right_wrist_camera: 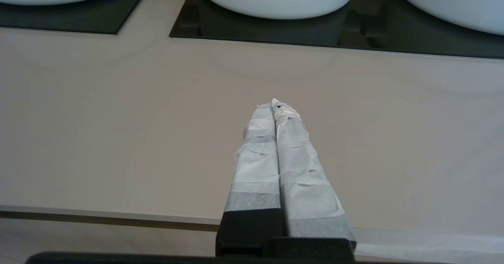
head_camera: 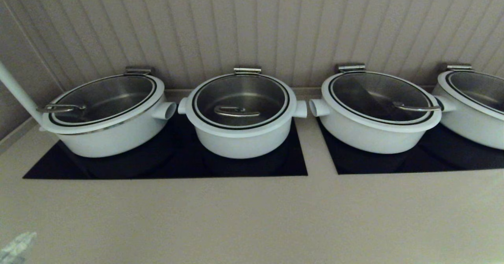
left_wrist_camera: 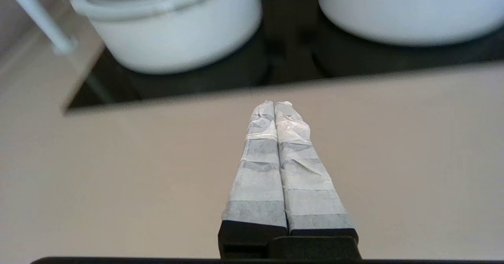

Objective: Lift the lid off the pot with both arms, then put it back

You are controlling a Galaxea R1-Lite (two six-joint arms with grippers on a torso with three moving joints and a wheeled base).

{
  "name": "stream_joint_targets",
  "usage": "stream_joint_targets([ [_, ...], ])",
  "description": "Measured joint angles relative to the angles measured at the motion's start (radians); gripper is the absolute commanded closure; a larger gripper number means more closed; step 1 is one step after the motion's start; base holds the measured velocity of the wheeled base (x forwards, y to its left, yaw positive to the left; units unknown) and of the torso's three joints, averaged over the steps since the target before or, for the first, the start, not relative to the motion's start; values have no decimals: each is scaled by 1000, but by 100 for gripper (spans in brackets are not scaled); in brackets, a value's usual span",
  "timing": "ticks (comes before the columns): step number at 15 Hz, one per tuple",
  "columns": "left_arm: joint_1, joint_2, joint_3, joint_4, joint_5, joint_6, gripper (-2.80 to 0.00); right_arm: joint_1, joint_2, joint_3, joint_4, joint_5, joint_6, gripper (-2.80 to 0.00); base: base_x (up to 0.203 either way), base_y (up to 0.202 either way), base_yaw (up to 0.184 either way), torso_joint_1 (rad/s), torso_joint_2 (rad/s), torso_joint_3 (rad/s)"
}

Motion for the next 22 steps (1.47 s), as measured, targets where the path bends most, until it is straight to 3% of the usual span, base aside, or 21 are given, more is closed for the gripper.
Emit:
stream_joint_targets([
  [2, -35, -90, 0, 144, 25, -6, 0, 0, 0, 0, 0, 0, 0, 0, 0, 0, 0, 0, 0, 0],
  [8, -132, -322, 0, 310, 53, -14, 0, 0, 0, 0, 0, 0, 0, 0, 0, 0, 0, 0, 0, 0],
  [11, -142, -398, -1, 378, 121, -68, 0, 0, 0, 0, 0, 0, 0, 0, 0, 0, 0, 0, 0, 0],
  [19, -143, -424, 0, 396, 131, -103, 0, 0, 0, 0, 0, 0, 0, 0, 0, 0, 0, 0, 0, 0],
  [22, -143, -424, 0, 396, 131, -79, 0, 0, 0, 0, 0, 0, 0, 0, 0, 0, 0, 0, 0, 0],
])
